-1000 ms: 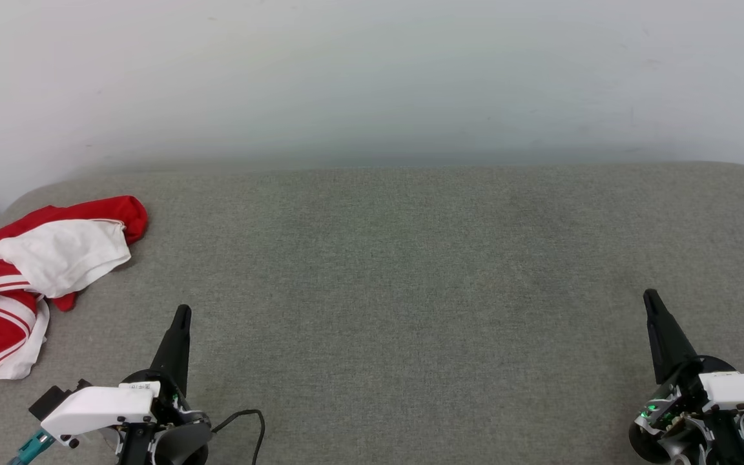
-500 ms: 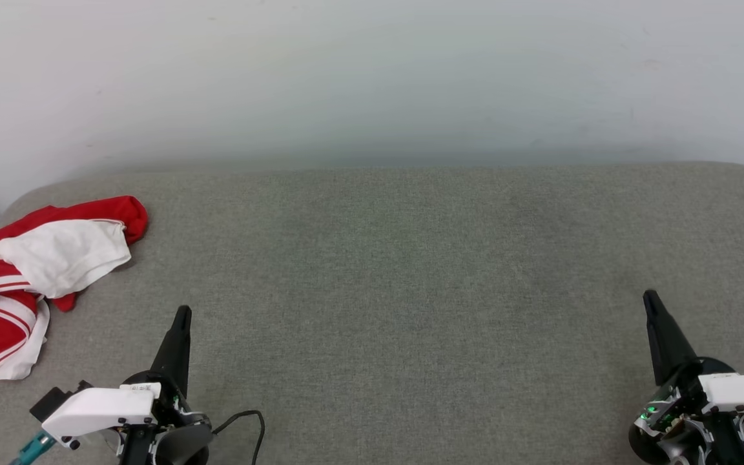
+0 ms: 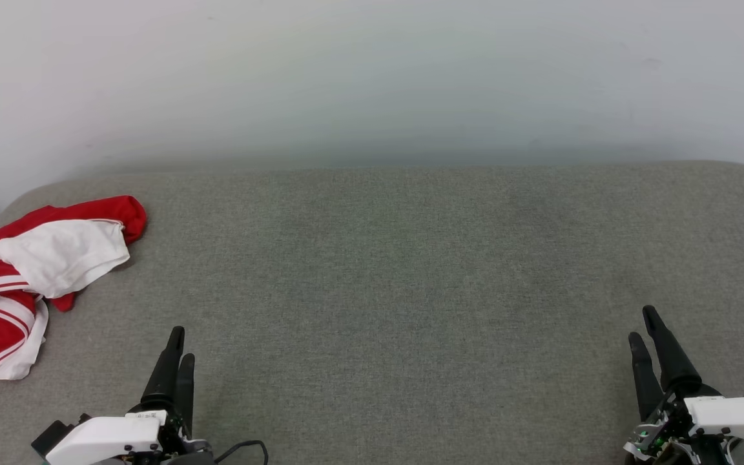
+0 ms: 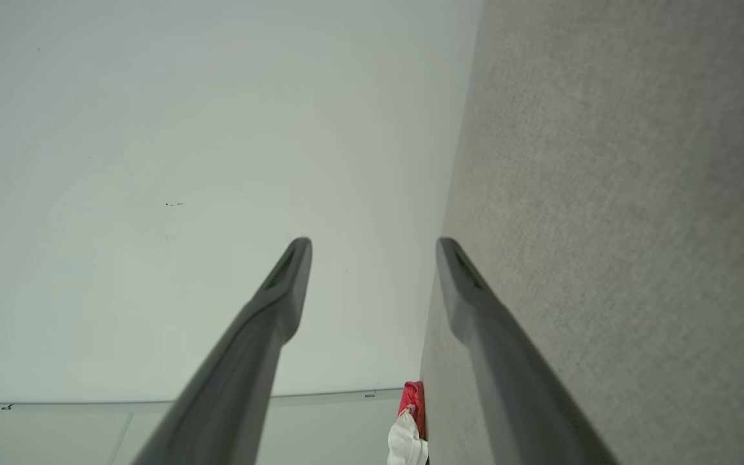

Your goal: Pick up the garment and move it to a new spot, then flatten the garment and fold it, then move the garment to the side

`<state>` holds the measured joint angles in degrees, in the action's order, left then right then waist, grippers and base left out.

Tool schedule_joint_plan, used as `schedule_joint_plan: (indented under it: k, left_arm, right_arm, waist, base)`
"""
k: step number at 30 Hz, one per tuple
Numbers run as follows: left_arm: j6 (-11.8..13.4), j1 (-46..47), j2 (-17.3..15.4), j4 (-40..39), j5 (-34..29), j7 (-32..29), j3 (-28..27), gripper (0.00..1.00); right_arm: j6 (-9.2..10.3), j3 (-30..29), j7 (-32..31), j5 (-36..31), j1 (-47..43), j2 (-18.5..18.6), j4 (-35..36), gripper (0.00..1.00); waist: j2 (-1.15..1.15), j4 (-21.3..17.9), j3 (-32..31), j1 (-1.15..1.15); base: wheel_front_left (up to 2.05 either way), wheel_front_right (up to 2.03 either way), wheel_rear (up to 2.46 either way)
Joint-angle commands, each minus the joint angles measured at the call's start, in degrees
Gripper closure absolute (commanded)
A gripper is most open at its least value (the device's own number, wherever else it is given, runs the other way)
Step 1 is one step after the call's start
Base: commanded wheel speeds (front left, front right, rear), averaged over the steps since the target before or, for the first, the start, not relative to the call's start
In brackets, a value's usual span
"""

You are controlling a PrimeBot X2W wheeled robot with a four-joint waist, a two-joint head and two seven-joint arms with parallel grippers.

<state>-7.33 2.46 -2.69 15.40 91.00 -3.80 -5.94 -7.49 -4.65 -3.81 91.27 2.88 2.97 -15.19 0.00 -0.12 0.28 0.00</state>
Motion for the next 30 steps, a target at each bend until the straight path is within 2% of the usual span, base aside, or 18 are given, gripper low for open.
schedule_joint_plan:
  k: [1, 7, 16, 25, 30]
  left_arm:
    - [0.0, 0.4, -0.1, -1.2, -0.5, 0.5, -0.1, 0.00]
    - [0.0, -0.1, -0.1, -0.9, -2.5, 2.1, -1.4, 0.00]
    - [-0.1, 0.0, -0.1, -1.0, -7.3, 4.3, -6.1, 0.00]
    - [0.0, 0.1, -0.2, -6.4, -19.9, 6.3, -8.9, 0.00]
    - [1.7, -0.4, -0.2, -10.8, -26.1, 7.3, -8.2, 0.00]
  right_arm:
    - [0.00, 0.2, 0.5, -0.4, 0.3, 0.0, 1.2, 0.00]
    - [0.00, 0.9, 2.1, -4.0, 0.0, 0.0, 0.7, 0.00]
    - [0.00, -0.3, 4.3, -14.3, 0.1, 0.0, 2.2, 0.00]
    - [0.00, -1.7, 6.2, -31.0, 0.7, 0.0, 7.4, 0.00]
    - [0.00, -0.5, 7.3, -39.8, 0.7, 0.0, 11.3, 0.00]
  waist:
    - [0.00, 0.0, 0.0, 0.00]
    - [0.00, -0.1, 0.0, 0.00]
    - [0.00, -0.4, 0.2, 0.00]
    - [0.00, -0.7, 0.6, 0.00]
    - [0.00, -0.8, 0.9, 0.00]
  base:
    - [0.00, 0.00, 0.00]
    - [0.00, 0.00, 0.00]
    - [0.00, 0.00, 0.00]
    - [0.00, 0.00, 0.00]
    - [0.00, 0.00, 0.00]
